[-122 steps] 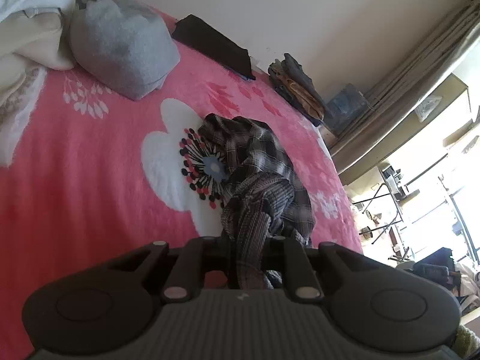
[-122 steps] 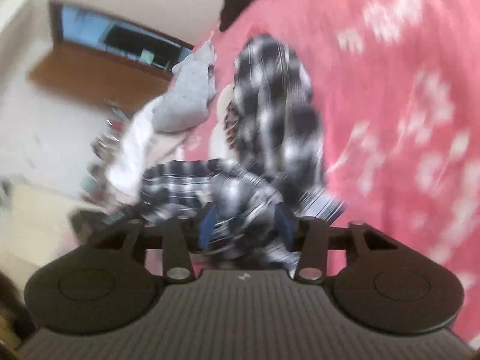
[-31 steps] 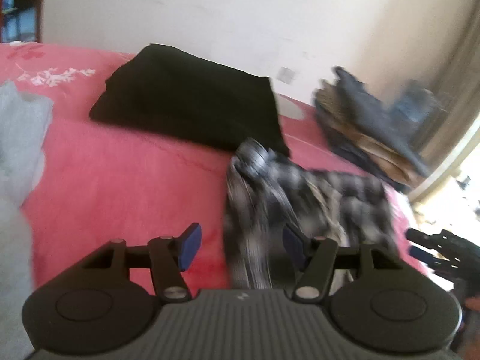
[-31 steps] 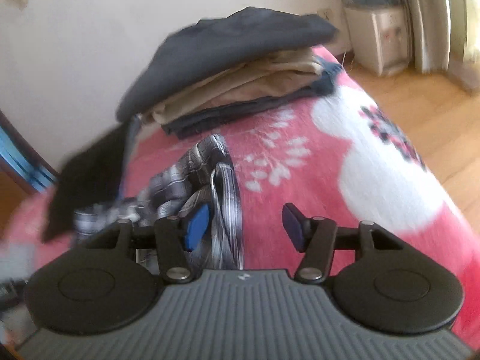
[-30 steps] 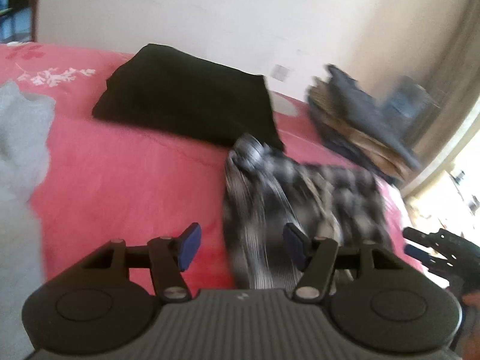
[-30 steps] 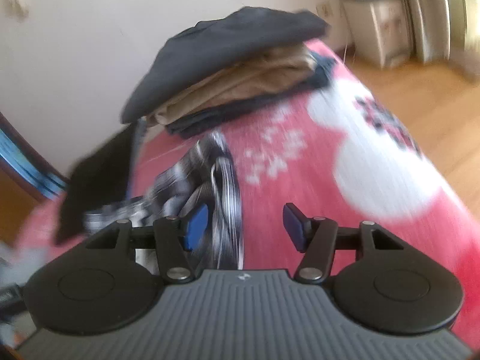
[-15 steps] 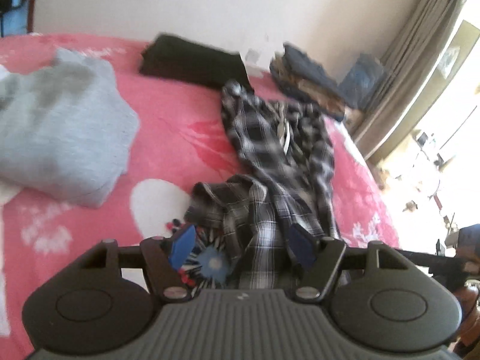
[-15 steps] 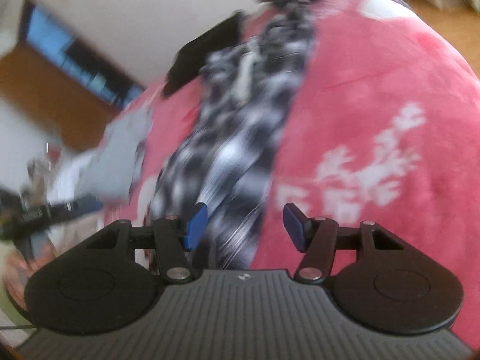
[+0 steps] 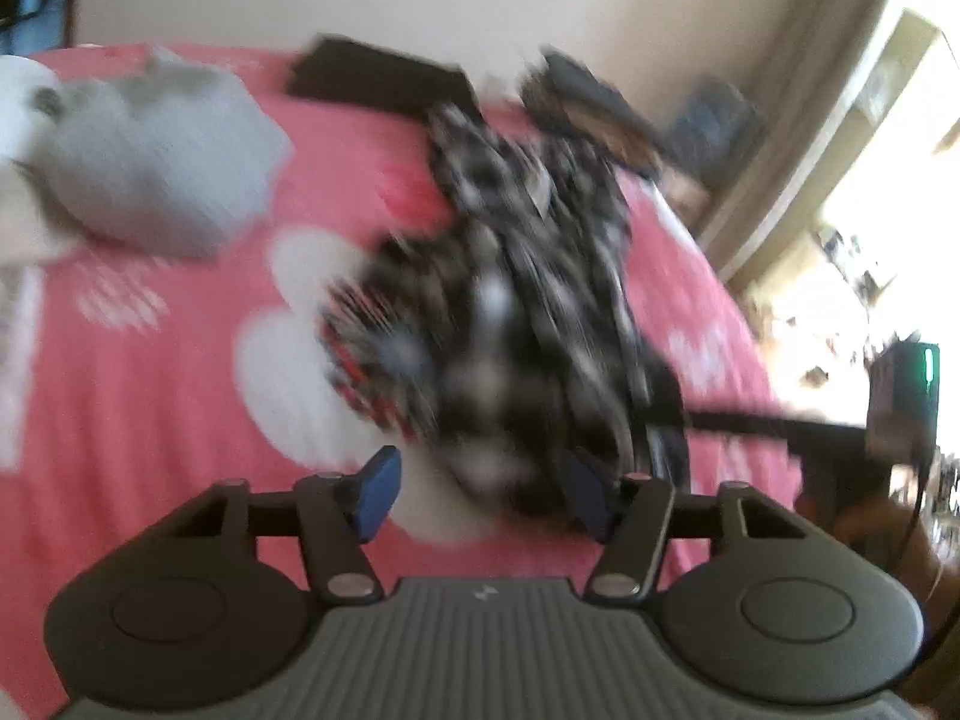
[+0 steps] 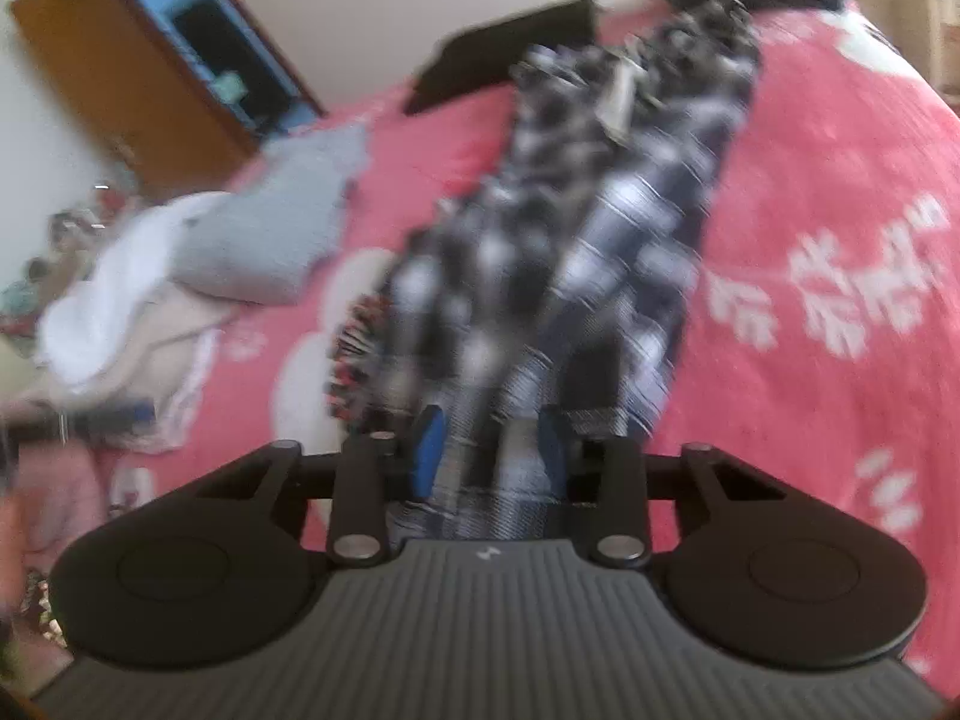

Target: Fold clothes

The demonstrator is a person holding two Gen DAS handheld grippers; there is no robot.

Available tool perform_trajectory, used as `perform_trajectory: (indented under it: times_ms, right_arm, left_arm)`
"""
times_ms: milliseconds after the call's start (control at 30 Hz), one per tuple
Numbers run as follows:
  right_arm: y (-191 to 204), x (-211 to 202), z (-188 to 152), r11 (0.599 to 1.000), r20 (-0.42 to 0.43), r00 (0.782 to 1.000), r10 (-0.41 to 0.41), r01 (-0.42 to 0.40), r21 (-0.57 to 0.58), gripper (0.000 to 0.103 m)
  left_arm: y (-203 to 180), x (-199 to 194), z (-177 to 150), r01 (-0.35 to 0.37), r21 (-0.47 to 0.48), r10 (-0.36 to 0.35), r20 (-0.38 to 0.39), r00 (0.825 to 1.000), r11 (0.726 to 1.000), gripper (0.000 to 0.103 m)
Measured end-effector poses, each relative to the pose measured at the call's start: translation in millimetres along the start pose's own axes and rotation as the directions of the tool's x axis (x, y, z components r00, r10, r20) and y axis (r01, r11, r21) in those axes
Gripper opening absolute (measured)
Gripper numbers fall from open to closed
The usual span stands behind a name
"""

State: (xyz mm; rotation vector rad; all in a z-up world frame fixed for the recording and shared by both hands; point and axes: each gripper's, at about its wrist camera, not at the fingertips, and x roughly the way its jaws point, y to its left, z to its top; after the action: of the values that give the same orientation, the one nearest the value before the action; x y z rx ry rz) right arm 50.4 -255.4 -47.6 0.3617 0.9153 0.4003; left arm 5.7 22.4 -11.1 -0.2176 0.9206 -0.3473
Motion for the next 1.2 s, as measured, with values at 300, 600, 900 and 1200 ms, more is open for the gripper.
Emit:
perform_trajectory:
  times_ms: [300,600,900,1200]
  right_arm:
    - [-24,-23,-22,0.99,0.033,0.993,-0.109,0.106,0.091,0.003]
    - [-66,-22,-42,0.963,0.002,0.979,-0.203,0.2,0.181,0.003]
    - [-74,-16,-42,0.966,0.011,0.981,-0.194,0.189,0.178,0.002]
    - [-77,-38,-22,0.969,0.097,0.972,-0.216,0.201,0.147,0.002]
  left_arm:
    - [-39,45,-26,0.077,0.137,-0.075,-0.017,0.997,0.988,0.054]
    - [-64,79,-19,0.086,0.25,-0.081,-0.029,0.996,0.964,0.058]
    - [-78,94,-19,0.02,0.333,-0.036,0.04,0.999,0.943,0.013]
    - [-17,19,46,0.162,0.043,-0.168,0.208,0.964,0.986,0.007]
